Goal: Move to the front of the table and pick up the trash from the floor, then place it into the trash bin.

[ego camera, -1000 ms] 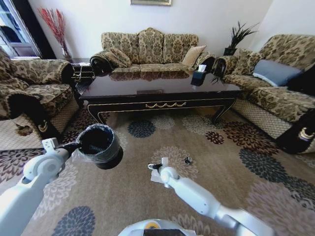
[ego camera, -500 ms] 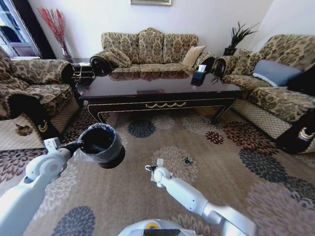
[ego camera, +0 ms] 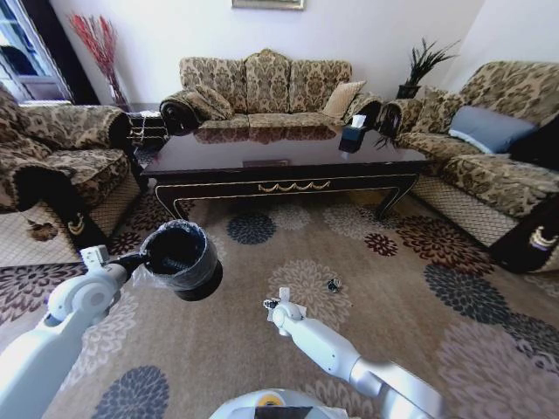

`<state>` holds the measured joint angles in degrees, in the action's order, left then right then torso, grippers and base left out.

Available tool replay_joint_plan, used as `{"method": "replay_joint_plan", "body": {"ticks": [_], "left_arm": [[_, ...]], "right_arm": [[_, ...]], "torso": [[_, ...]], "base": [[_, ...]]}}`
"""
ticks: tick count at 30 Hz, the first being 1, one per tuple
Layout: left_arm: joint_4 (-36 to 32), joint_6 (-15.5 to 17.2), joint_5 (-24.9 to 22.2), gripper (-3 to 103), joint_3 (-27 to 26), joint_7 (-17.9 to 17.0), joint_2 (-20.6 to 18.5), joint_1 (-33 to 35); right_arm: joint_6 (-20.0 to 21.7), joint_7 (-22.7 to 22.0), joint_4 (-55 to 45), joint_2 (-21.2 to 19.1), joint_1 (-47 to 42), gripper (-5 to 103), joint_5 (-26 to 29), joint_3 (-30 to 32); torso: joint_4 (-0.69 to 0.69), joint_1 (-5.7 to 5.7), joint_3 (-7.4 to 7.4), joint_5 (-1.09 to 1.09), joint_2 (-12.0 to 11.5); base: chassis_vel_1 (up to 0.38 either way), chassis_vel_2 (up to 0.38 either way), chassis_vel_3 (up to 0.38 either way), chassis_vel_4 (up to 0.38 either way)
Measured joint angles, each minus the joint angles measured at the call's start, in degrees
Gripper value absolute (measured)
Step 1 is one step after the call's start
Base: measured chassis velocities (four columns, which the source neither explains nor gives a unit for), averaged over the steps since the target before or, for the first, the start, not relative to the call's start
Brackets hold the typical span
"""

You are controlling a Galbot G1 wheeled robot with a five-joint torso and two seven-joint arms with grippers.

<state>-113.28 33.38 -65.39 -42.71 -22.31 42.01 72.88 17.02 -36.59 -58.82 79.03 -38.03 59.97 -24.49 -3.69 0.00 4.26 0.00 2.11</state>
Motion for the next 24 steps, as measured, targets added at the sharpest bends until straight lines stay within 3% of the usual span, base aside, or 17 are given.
{"method": "replay_joint_plan", "body": {"ticks": [2, 7, 8, 10, 14, 20, 23, 24], "left_arm": [[0.0, 0.0, 0.0, 4, 0.0, 0.0, 0.0, 0.0], [0.0, 0.0, 0.0, 4, 0.1, 0.0, -0.1, 0.0], [0.0, 0.0, 0.1, 4, 0.2, 0.0, -0.1, 0.0], [0.0, 0.0, 0.1, 4, 0.3, 0.0, -0.1, -0.1], [0.1, 0.0, 0.1, 4, 0.5, 0.0, -0.2, -0.3], [0.2, 0.0, 0.1, 4, 0.7, 0.0, -0.3, -0.4], [0.3, -0.1, 0.3, 4, 0.9, 0.0, -0.2, -0.5], [0.4, -0.1, 0.4, 4, 1.0, 0.0, -0.2, -0.5]], "right_arm": [[-0.1, 0.2, 0.5, 0.1, 0.1, 102, -0.3, 0.1], [-0.1, 0.3, 0.9, 0.1, 0.2, 91, -0.7, 0.2], [-0.1, 0.3, 0.9, 0.0, 0.2, 80, -0.8, 0.1], [0.0, 0.3, 0.9, -0.1, 0.2, 80, -0.8, 0.1], [0.7, 0.0, 0.2, -0.8, -0.2, 58, -1.2, -0.1], [0.9, -0.5, -1.4, -1.6, -0.7, 42, -1.3, -0.3], [0.9, -0.8, -3.4, -2.6, -1.2, 25, -1.6, -0.3], [0.7, -0.8, -3.9, -2.9, -1.4, 25, -1.8, -0.2]], "torso": [[0.01, 0.0, 0.0, 0.0, 0.0], [0.0, 0.0, 0.0, 0.0, 0.0], [0.0, 0.0, 0.0, 0.0, 0.0], [0.0, 0.0, 0.0, 0.0, 0.0], [0.0, 0.0, 0.0, 0.0, 0.0], [0.0, 0.0, 0.0, 0.0, 0.0], [0.01, 0.0, 0.0, 0.01, 0.0], [0.01, 0.0, 0.0, 0.0, 0.0]], "base": [[0.0, 0.0, 0.0, 0.0], [0.0, 0.0, 0.0, 0.0], [0.0, 0.0, 0.0, 0.0], [0.0, 0.0, 0.0, 0.0], [0.0, 0.0, 0.0, 0.0], [0.0, 0.0, 0.0, 0.0], [0.0, 0.0, 0.0, 0.0], [0.0, 0.0, 0.0, 0.0]]}}
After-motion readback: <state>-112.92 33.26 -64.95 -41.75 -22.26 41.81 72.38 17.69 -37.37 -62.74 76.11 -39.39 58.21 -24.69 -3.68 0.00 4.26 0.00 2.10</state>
